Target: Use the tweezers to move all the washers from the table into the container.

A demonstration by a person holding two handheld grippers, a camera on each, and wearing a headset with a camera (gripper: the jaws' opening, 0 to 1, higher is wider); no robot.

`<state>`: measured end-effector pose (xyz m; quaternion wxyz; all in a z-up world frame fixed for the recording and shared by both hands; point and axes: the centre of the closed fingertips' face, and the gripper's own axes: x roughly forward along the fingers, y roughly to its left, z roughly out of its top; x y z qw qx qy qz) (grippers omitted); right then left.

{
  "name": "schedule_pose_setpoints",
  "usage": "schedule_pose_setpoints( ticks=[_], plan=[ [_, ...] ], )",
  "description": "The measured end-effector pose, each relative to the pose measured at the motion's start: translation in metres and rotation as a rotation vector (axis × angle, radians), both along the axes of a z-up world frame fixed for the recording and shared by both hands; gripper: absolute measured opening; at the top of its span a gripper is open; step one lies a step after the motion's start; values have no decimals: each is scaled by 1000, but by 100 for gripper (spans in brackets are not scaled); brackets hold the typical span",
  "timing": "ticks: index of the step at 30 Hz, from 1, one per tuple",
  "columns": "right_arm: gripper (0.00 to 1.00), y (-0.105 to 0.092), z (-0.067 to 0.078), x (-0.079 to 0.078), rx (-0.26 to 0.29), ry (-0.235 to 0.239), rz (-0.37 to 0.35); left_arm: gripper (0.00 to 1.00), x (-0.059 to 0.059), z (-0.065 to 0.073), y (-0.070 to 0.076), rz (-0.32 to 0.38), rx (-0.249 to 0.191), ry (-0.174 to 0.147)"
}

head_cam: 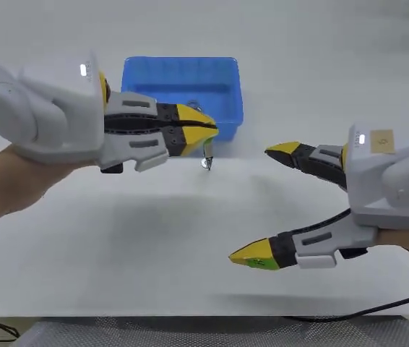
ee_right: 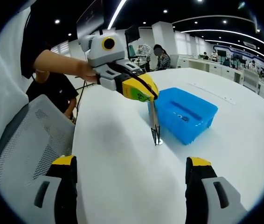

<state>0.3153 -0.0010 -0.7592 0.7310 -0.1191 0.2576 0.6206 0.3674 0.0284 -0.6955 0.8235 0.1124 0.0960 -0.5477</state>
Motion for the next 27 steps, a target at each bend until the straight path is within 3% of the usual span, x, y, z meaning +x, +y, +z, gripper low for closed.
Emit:
schedule_pose_setpoints(
  ticks=[7,12,22,27],
  plan=[
    [96,6,4,6,16,-5,-3,4,-1,-1,5,-4,45,13],
    [93,11,5,12,11,-24,13,4,-4,0,-3,-25,55,11],
    [67,29,-2,30,-31,-77,117,4,-7,-2,-1,-55,109,28],
    [57,43,-2,39,-31,-92,146,4,-8,-3,-2,-52,112,35]
  ],
)
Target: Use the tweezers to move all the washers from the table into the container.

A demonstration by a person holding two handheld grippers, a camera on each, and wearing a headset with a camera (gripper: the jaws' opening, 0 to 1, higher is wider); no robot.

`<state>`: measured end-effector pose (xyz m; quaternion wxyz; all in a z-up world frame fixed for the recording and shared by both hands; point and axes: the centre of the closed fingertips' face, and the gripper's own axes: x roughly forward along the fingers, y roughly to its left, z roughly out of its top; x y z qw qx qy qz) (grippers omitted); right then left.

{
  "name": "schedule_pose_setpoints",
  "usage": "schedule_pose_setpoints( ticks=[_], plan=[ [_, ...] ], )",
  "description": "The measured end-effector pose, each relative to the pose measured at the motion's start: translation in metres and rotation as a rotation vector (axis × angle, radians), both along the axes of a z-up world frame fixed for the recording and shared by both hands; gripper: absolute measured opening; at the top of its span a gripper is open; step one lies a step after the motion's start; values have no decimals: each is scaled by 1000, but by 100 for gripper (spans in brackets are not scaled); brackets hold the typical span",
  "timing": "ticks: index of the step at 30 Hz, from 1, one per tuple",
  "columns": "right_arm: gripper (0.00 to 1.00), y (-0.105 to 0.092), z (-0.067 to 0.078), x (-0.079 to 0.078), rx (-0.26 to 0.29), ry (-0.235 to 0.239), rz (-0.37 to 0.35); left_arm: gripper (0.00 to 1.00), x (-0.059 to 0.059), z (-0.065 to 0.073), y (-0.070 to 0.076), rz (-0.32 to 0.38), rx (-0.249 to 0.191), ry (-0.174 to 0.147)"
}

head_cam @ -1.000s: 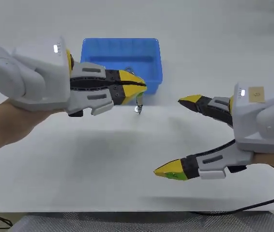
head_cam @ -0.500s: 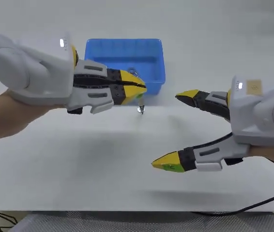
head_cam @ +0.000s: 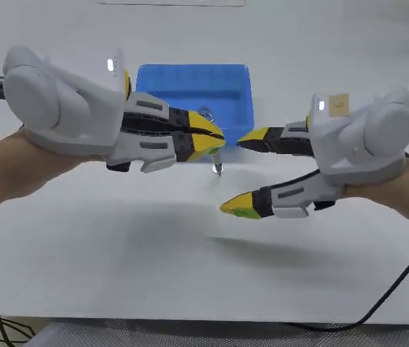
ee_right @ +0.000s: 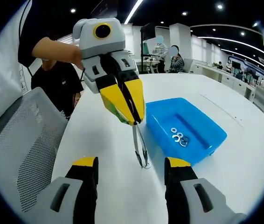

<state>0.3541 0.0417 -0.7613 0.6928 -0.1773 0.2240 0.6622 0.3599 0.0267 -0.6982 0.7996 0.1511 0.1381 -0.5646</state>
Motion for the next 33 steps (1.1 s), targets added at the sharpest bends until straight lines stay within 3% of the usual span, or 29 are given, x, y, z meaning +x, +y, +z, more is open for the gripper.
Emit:
schedule_pose_setpoints(
  ticks=[4,6,7,9,15,19,33],
  plan=[
    [43,7,-3,5,-11,-23,36,4,-1,0,-2,-3,-1,3],
    [30,8,-6,11,-19,-67,53,4,0,0,-2,2,-5,7],
    [27,9,-6,11,-18,-63,57,4,1,0,-2,4,-6,7],
    [26,10,-6,12,-16,-40,66,4,1,0,-2,3,-9,10],
    [17,16,-8,8,-35,-44,119,4,1,0,-2,0,-7,14],
    [15,16,-16,8,-98,-88,163,4,1,0,-2,-8,-4,14],
    [11,20,-12,5,-93,-127,198,5,0,-1,-5,-12,-1,15]
  ],
)
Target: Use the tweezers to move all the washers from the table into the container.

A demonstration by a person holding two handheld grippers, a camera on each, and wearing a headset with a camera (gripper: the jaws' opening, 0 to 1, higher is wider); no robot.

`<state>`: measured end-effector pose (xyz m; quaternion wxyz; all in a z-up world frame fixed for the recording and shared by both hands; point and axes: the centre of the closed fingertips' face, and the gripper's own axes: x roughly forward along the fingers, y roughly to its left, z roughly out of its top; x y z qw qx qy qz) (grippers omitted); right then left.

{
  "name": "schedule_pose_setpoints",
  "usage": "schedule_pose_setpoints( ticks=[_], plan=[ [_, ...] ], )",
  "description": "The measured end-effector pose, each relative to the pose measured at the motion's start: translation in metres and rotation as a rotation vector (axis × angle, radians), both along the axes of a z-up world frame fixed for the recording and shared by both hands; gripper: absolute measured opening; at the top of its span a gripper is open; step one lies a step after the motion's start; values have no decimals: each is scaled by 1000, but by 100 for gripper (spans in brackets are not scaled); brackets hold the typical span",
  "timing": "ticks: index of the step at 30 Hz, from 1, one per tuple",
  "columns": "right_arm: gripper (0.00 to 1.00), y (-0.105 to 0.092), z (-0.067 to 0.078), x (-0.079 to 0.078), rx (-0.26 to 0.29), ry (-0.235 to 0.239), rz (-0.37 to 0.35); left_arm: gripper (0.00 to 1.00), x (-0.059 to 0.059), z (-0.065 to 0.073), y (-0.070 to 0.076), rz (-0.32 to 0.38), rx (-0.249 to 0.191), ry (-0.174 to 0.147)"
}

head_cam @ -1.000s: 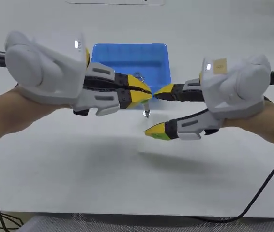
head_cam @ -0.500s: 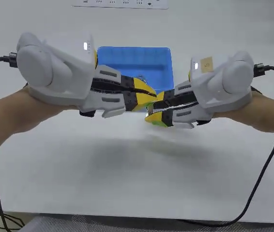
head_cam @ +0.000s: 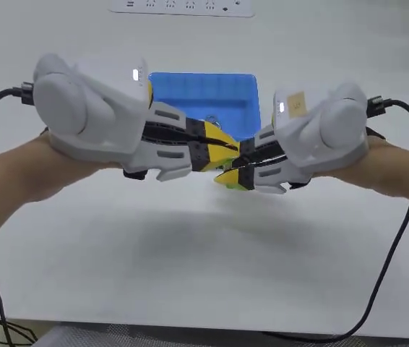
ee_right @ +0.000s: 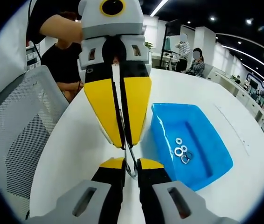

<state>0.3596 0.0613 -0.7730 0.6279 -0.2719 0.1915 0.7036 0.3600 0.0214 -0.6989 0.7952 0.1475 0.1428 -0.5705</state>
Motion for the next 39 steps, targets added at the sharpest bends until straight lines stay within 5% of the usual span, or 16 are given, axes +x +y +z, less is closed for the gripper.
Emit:
schedule_pose_setpoints(
  ticks=[9,13,16,31,39],
  plan=[
    [10,-2,0,2,10,-6,-5,5,3,0,-2,32,-8,8],
    [10,-2,0,1,11,-16,-6,6,2,-3,-2,35,15,-5],
    [10,-4,-1,1,12,-15,-7,13,0,-9,-1,38,33,16],
    [10,-8,0,-1,10,-15,-17,41,0,2,2,109,-43,25],
    [10,-4,9,0,27,-11,-36,45,-6,8,9,143,-52,19]
  ],
)
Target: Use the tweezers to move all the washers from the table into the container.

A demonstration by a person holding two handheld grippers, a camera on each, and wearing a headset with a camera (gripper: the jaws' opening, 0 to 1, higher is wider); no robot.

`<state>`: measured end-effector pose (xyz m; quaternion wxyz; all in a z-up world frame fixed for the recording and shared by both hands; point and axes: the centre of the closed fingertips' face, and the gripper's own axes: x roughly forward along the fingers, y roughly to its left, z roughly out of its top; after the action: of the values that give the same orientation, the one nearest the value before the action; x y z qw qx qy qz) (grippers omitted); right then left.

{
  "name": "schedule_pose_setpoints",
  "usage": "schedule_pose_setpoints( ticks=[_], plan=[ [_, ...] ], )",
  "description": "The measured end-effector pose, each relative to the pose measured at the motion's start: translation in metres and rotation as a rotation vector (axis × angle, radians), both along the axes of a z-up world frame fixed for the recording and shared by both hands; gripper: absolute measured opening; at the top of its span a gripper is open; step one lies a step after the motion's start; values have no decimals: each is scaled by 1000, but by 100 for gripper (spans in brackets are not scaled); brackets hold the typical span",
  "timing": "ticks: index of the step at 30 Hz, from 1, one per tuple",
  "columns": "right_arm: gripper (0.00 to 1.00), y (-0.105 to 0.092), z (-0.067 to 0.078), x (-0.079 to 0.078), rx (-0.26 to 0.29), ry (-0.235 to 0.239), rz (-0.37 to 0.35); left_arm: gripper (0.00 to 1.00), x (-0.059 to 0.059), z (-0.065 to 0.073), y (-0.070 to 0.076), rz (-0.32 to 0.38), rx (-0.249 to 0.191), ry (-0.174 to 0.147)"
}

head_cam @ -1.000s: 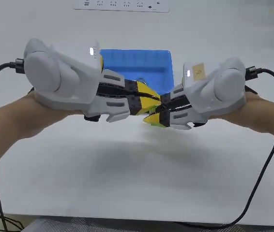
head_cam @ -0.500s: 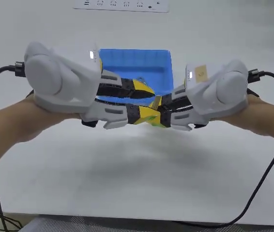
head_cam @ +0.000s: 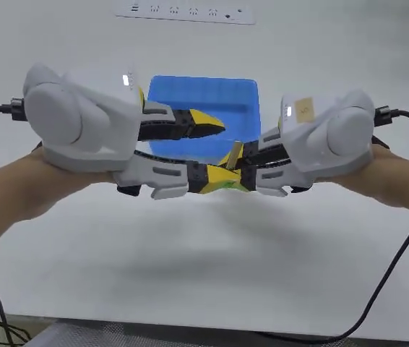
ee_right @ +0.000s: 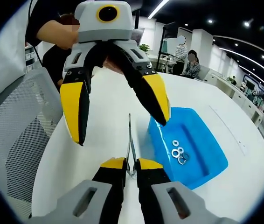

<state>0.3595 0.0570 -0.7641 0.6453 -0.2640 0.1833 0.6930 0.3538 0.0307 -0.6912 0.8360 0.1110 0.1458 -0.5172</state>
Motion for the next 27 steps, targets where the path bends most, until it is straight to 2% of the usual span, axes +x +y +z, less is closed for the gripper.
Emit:
schedule_pose_setpoints(
  ticks=[2,6,8,9,14,15,16,17,20,22,27],
  plan=[
    [10,1,3,0,2,-1,-2,46,1,3,5,26,-1,-16],
    [10,2,12,-1,7,-8,2,47,-1,6,13,56,-4,-17],
    [10,3,17,-2,13,-13,1,50,-4,9,16,71,-20,-10],
    [10,3,20,-2,15,-18,3,51,-4,10,18,78,-20,-16],
    [10,3,36,-2,33,-34,0,59,-11,20,25,117,-71,2],
    [10,3,40,-1,36,-43,0,63,-13,22,25,124,-101,27],
    [10,2,42,0,34,-52,-1,67,-14,22,26,126,-111,36],
    [10,2,46,0,34,-60,-2,70,-16,21,28,128,-112,37],
    [10,2,55,1,48,-66,-3,73,-19,15,34,147,-86,43],
    [10,3,60,1,53,-75,2,75,-21,15,38,159,-90,53],
    [10,7,70,3,61,-89,14,78,-22,16,45,182,-97,51]
  ],
)
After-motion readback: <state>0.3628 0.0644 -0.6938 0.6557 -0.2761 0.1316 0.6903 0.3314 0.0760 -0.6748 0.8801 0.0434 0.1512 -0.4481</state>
